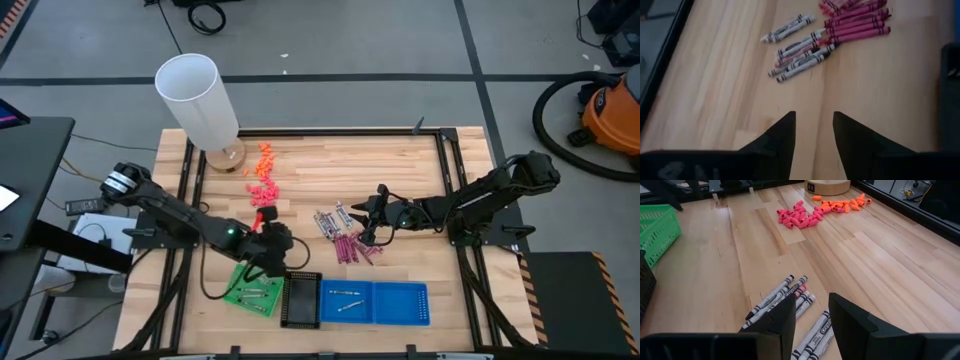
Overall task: Sort crayons
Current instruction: Put the black crayon into the green bin
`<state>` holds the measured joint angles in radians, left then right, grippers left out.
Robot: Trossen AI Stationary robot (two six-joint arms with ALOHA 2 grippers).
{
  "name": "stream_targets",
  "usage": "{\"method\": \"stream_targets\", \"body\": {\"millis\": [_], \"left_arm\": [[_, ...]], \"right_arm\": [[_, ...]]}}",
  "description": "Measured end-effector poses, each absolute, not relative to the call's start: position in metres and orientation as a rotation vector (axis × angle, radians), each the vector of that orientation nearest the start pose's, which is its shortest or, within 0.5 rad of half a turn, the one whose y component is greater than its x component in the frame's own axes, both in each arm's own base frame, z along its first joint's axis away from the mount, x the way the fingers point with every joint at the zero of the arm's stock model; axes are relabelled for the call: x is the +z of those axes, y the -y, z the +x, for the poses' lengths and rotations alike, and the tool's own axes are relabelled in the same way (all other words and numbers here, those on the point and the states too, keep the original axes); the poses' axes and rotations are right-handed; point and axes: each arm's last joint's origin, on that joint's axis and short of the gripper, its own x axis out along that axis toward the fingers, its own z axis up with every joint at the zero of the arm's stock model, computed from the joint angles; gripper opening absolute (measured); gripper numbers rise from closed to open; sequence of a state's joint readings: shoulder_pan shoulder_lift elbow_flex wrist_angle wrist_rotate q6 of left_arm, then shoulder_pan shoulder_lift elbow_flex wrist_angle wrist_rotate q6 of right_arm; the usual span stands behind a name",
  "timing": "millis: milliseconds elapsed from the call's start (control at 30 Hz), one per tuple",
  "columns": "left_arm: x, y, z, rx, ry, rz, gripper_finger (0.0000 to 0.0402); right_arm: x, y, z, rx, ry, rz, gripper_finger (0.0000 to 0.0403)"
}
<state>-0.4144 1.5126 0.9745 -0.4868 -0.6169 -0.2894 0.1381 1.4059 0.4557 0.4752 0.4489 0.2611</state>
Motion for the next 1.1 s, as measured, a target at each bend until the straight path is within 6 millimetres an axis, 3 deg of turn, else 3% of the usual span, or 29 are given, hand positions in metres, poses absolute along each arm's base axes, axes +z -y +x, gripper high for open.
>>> {"method": "stream_targets", "body": {"millis": [333, 633, 733, 867, 1000, 1100], "left_arm": [[0.189, 0.080, 0.310, 0.224, -0.880, 0.392, 0.0142], [0.183, 0.037, 0.335, 0.025, -0.836, 0.222, 0.0142], [0.171, 0.025, 0.340, -0.037, -0.862, 0.169, 0.0142], [0.148, 0.015, 0.348, -0.056, -0.908, 0.221, 0.0142], [0.127, 0.013, 0.355, -0.090, -0.917, 0.300, 0.0142], [0.123, 0.013, 0.361, -0.114, -0.879, 0.345, 0.0142]], "right_arm": [[0.156, -0.022, 0.251, -0.356, -0.416, 0.115, 0.0127], [0.156, -0.022, 0.250, -0.354, -0.425, 0.104, 0.0127], [0.156, -0.022, 0.251, -0.352, -0.423, 0.096, 0.0127], [0.156, -0.022, 0.251, -0.351, -0.423, 0.092, 0.0127], [0.156, -0.023, 0.251, -0.340, -0.423, 0.093, 0.0127], [0.157, -0.024, 0.251, -0.337, -0.417, 0.095, 0.0127]]}}
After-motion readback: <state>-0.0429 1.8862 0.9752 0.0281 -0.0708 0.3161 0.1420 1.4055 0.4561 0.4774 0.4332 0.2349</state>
